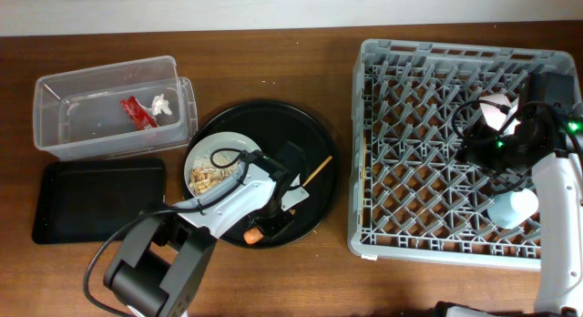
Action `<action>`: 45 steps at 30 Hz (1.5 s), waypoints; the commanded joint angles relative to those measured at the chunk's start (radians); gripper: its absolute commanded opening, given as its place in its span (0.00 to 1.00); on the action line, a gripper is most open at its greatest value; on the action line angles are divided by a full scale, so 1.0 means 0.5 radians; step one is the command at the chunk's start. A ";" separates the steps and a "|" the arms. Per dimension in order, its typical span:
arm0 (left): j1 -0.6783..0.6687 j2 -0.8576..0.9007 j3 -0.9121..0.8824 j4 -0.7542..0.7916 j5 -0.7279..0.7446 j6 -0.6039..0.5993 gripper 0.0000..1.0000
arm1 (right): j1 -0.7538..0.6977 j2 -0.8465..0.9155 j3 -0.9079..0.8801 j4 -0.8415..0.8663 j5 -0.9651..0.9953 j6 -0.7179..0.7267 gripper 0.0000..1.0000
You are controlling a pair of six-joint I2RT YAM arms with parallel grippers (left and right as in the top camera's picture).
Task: Sort waste into correct bins and load items into the dishwasher rack
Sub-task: 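Grasp the carrot with the left gripper and place it on the black tray, then grasp the second chopstick with the right gripper and place it in the rack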
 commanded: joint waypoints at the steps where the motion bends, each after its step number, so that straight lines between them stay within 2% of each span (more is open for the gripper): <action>1: -0.005 0.017 0.005 -0.031 -0.004 -0.006 0.25 | -0.007 -0.019 0.010 -0.006 0.010 -0.005 0.76; 6: -0.004 -0.007 0.254 -0.169 -0.080 -0.028 0.20 | -0.007 -0.019 0.010 -0.007 0.011 -0.006 0.76; 8: -0.004 -0.117 0.279 -0.168 -0.117 -0.030 0.22 | -0.007 -0.019 0.010 -0.006 0.011 -0.006 0.76; 12: 0.101 -0.449 0.282 -0.165 -0.267 -0.189 0.16 | -0.007 -0.019 0.010 -0.007 0.010 -0.028 0.76; 14: 0.309 -0.648 0.282 -0.150 -0.268 -0.317 0.08 | -0.007 -0.019 0.010 -0.007 0.010 -0.028 0.76; 15: 0.505 -0.745 0.282 -0.134 -0.267 -0.390 0.01 | -0.007 -0.019 0.010 -0.008 0.010 -0.035 0.76; 16: 0.784 -0.814 0.282 -0.125 -0.266 -0.457 0.00 | -0.007 -0.019 0.010 -0.007 0.009 -0.035 0.75; 17: 0.953 -0.822 0.282 -0.122 -0.259 -0.502 0.00 | -0.007 -0.019 0.010 -0.007 0.009 -0.035 0.76; 19: 1.414 -0.820 0.280 -0.110 -0.258 -0.726 0.00 | -0.007 -0.019 0.010 -0.006 0.009 -0.035 0.76; 22: 1.920 -0.817 0.276 -0.052 -0.258 -1.052 0.00 | -0.007 -0.019 0.010 -0.006 0.009 -0.035 0.76; 23: 2.092 -0.801 0.269 -0.009 -0.257 -1.085 0.00 | -0.007 -0.019 0.010 -0.006 0.009 -0.035 0.75; 27: 2.420 -0.590 0.175 0.251 -0.259 -1.176 0.00 | -0.007 -0.019 0.010 -0.006 0.009 -0.035 0.75; 30: 2.428 -0.222 0.175 0.365 -0.260 -1.175 0.01 | -0.007 -0.019 0.010 -0.006 0.010 -0.035 0.76; 34: 2.432 0.076 0.175 0.395 -0.260 -1.174 0.01 | -0.007 -0.019 0.010 -0.006 0.009 -0.035 0.76; 35: 2.434 0.096 0.175 0.393 -0.265 -1.173 0.16 | -0.007 -0.019 0.010 -0.006 0.009 -0.035 0.76; 36: 2.434 0.096 0.175 0.373 -0.264 -1.174 0.18 | -0.007 -0.019 0.010 -0.006 0.009 -0.035 0.76; 38: 2.435 0.095 0.175 0.356 -0.233 -1.173 0.48 | -0.007 -0.019 0.010 -0.006 0.009 -0.035 0.76; 39: 2.435 0.088 0.185 0.334 -0.207 -1.173 0.54 | -0.007 -0.019 0.010 -0.006 0.009 -0.035 0.76; 41: 2.429 -0.002 0.224 0.283 -0.163 -1.170 0.59 | -0.005 -0.019 0.010 -0.004 -0.024 -0.035 0.87; 43: 2.387 -0.300 0.237 0.252 0.060 -1.118 0.63 | 0.031 -0.019 0.010 0.002 -0.166 -0.034 0.87; 45: 2.166 -0.628 0.237 0.095 0.102 -0.964 0.67 | 0.401 -0.020 0.011 0.070 -0.202 0.020 0.87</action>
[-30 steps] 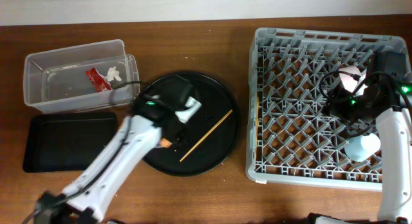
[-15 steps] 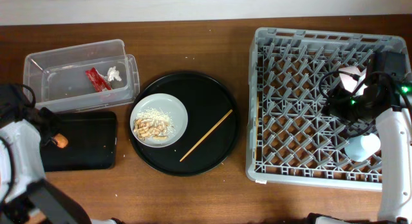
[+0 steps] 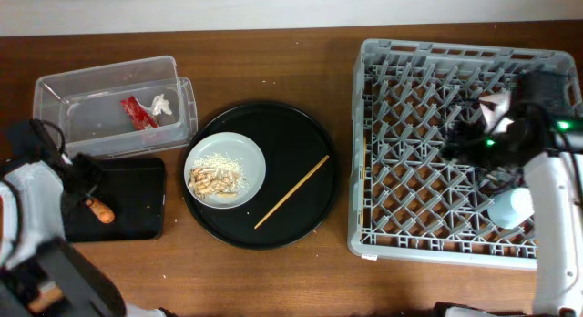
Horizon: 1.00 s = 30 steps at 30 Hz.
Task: Sort waste into correct bins and load items into the dishwasher rack
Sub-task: 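Grasp the second chopstick with the right gripper and place it in the rack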
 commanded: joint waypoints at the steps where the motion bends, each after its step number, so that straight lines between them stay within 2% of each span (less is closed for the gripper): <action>1: -0.313 -0.409 0.047 -0.236 0.123 0.168 0.70 | 0.523 -0.019 0.011 0.146 -0.076 0.107 0.88; 2: -0.417 -0.449 0.048 -0.346 0.123 0.167 0.75 | 0.752 -0.019 0.011 0.272 -0.076 0.179 0.88; 5: -0.538 -0.446 0.046 -0.499 0.098 0.168 0.77 | 1.426 0.199 0.011 0.526 0.056 0.431 0.88; 9: -0.579 -0.446 0.045 -0.553 0.045 0.190 0.77 | 1.707 0.824 0.011 0.735 0.075 0.864 0.88; 13: -0.595 -0.446 0.045 -0.553 0.031 0.189 0.77 | 1.727 1.192 0.011 0.910 0.076 0.943 0.79; 16: -0.596 -0.446 0.045 -0.552 0.032 0.189 0.77 | 1.727 1.299 0.011 0.963 0.154 0.980 0.76; 18: -0.596 -0.446 0.045 -0.553 0.033 0.189 0.77 | 1.727 1.310 0.010 0.964 0.244 0.980 0.70; 20: -0.596 -0.446 0.045 -0.549 0.032 0.190 0.77 | 1.727 1.314 0.010 0.946 0.249 0.980 0.56; 22: -0.596 -0.446 0.045 -0.548 0.032 0.189 0.77 | 1.727 1.314 0.010 0.912 0.261 0.980 0.47; 28: -0.596 -0.446 0.045 -0.549 0.033 0.190 0.77 | 1.727 1.314 0.010 0.716 0.370 1.093 0.37; 30: -0.596 -0.446 0.045 -0.549 0.032 0.190 0.77 | 1.724 1.314 0.010 0.685 0.397 1.099 0.26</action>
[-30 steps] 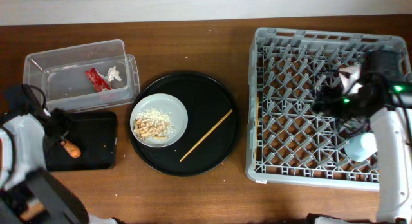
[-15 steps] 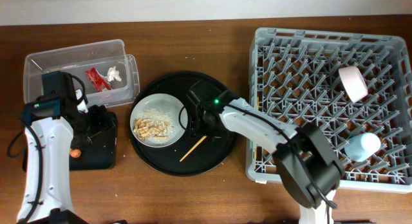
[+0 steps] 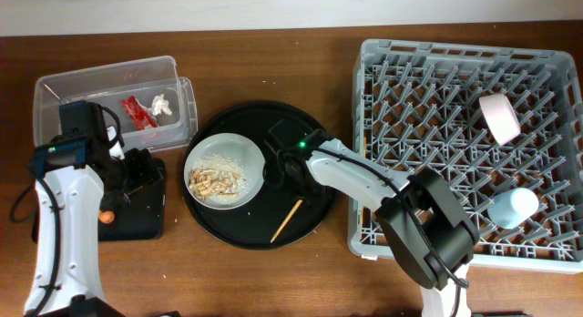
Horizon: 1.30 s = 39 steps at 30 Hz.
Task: Sort waste into correct bins and load items into the dishwasher rack
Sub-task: 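Grasp the second chopstick with the right gripper and place it in the rack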
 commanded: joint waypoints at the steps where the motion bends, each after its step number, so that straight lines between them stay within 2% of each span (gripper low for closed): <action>1: -0.008 -0.009 0.005 0.001 -0.016 0.034 0.77 | 0.005 0.060 -0.005 -0.040 0.057 0.041 0.24; 9: -0.008 -0.009 0.005 -0.003 -0.015 0.033 0.77 | 0.002 -0.031 0.136 -0.086 -0.061 -0.011 0.08; 10: -0.008 -0.009 0.005 -0.004 -0.015 0.033 0.77 | -0.005 -0.074 0.172 -0.109 -0.057 -0.082 0.04; 12: -0.008 -0.009 0.005 -0.004 -0.015 0.033 0.77 | -0.063 -0.259 0.289 -0.259 0.034 -0.253 0.04; 14: -0.008 -0.009 0.005 -0.004 -0.014 0.033 0.77 | -0.198 -0.482 0.360 -0.385 0.084 -0.430 0.04; 17: -0.008 -0.009 0.005 -0.003 -0.014 0.033 0.77 | -0.554 -0.793 0.365 -0.555 0.077 -0.871 0.04; 20: -0.008 -0.009 0.005 -0.004 0.004 0.032 0.77 | -0.800 -0.752 0.292 -0.645 0.076 -0.876 0.04; 23: -0.008 -0.009 0.005 -0.003 0.040 0.032 0.77 | -0.818 -0.660 0.126 -0.543 0.053 -0.876 0.04; 25: -0.031 -0.009 0.005 -0.003 0.040 0.033 0.77 | -0.818 -0.609 0.026 -0.436 -0.009 -0.875 0.04; 29: -0.247 -0.009 0.005 0.042 0.037 0.032 0.77 | -0.818 -0.600 -0.047 -0.330 -0.030 -0.875 0.06; 30: -0.297 -0.009 0.005 0.042 0.037 0.033 0.77 | -0.818 -0.600 -0.047 -0.335 -0.030 -0.876 0.21; 31: -0.323 -0.009 0.005 0.042 0.037 0.033 0.77 | -0.818 -0.600 -0.047 -0.337 -0.030 -0.876 0.24; 34: -0.361 -0.009 0.005 0.041 0.036 0.033 0.77 | -0.818 -0.603 -0.047 -0.341 -0.033 -0.876 0.25; 35: -0.361 -0.009 0.005 0.041 0.036 0.033 0.77 | -0.818 -0.625 -0.042 -0.336 -0.076 -0.877 0.22; 37: -0.361 -0.009 0.005 0.041 0.036 0.033 0.77 | -0.818 -0.709 0.034 -0.331 -0.170 -0.922 0.05; 39: -0.361 -0.009 0.005 0.041 0.037 0.032 0.77 | -0.818 -0.723 0.085 -0.221 -0.756 -1.369 0.04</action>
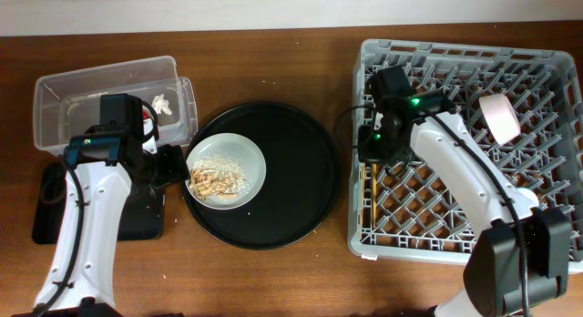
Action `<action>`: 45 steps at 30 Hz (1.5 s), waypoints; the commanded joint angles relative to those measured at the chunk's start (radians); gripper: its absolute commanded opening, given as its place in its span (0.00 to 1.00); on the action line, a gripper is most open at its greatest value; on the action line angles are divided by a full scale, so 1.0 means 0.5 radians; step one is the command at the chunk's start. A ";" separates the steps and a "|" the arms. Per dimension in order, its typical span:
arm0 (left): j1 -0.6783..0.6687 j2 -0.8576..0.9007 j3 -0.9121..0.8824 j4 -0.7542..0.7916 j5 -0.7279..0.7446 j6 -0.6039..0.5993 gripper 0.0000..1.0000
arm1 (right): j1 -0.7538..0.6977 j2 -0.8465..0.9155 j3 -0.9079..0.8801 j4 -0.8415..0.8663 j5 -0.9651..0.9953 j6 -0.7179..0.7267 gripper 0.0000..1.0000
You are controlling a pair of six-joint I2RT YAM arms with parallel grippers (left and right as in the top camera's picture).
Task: Sort waste into correct bins and load items into the dishwasher rack
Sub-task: 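Grasp the second chopstick with the right gripper and place it in the rack, then lift the grey plate with the left gripper and tip food onto the black tray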
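Note:
A wooden chopstick (373, 191) lies lengthwise in the left column of the grey dishwasher rack (455, 53). My right gripper (370, 155) is over its far end and looks shut on it. A pink cup (499, 117) sits in the rack's far right. On the round black tray (301, 185) a white plate (239, 156) holds food scraps (215, 178). My left gripper (175, 168) is at the plate's left edge and appears open with nothing in it.
A clear plastic bin (82, 89) at the far left holds a white wad (164, 103); my left arm covers part of it. A flat black tray (55, 217) lies in front of the bin, mostly under the left arm.
My right gripper was on the chopstick in the round tray; it is now over the rack's left column with the chopstick there. My left gripper has moved from the flat black tray to the plate's left edge.
First my left gripper was in the round tray by an orange scrap while the right worked in the rack. Then the left held the scrap over the flat black tray. Later the scrap lay there and the right reached the chopstick. Now the chopstick is in the rack.

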 commanded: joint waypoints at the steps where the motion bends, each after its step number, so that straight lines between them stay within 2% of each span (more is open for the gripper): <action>1: -0.011 -0.009 0.005 0.005 0.014 0.032 0.77 | 0.009 -0.061 0.070 0.058 -0.506 -0.387 0.04; 5: -0.011 -0.008 0.005 0.005 0.014 0.032 0.77 | 0.043 0.140 0.069 0.253 -0.482 -0.386 0.04; 9: -0.011 -0.009 0.005 0.004 0.014 0.033 0.77 | 0.013 0.297 0.069 0.384 -0.091 -0.369 0.04; 12: -0.011 -0.009 0.005 0.003 0.014 0.033 0.77 | -0.041 0.327 0.069 0.331 0.358 -0.149 0.04; 16: -0.011 -0.009 0.005 0.004 0.014 0.033 0.77 | -0.121 0.327 0.069 0.213 0.694 -0.053 0.04; 23: -0.011 -0.009 0.005 0.004 0.014 0.033 0.77 | -0.256 0.326 0.069 0.173 0.670 -0.060 0.04; 26: -0.011 -0.008 0.005 0.004 0.014 0.033 0.77 | -0.192 0.326 0.071 0.196 -0.162 -0.489 0.04; 27: -0.011 -0.009 0.005 0.004 0.014 0.033 0.77 | -0.081 0.326 0.070 0.201 -0.426 -0.581 0.04; 28: -0.011 -0.009 0.005 0.004 0.014 0.033 0.77 | 0.018 0.328 0.070 0.195 -0.446 -0.580 0.04; 30: -0.011 -0.008 0.005 0.004 0.014 0.033 0.77 | 0.247 0.330 0.057 0.189 -0.428 -0.560 0.04; 32: -0.011 -0.009 0.005 0.004 0.014 0.033 0.77 | 0.381 0.332 -0.031 0.261 -0.319 -0.339 0.04; 38: -0.011 -0.009 0.005 0.004 0.014 0.033 0.77 | 0.398 0.341 -0.426 0.537 -0.308 -0.262 0.05; 42: -0.011 -0.009 0.005 0.004 0.014 0.033 0.77 | 0.393 0.341 -0.462 0.388 0.383 0.159 0.04; 45: -0.011 -0.009 0.005 0.004 0.014 0.033 0.77 | 0.304 0.341 -0.462 0.273 0.477 0.211 0.04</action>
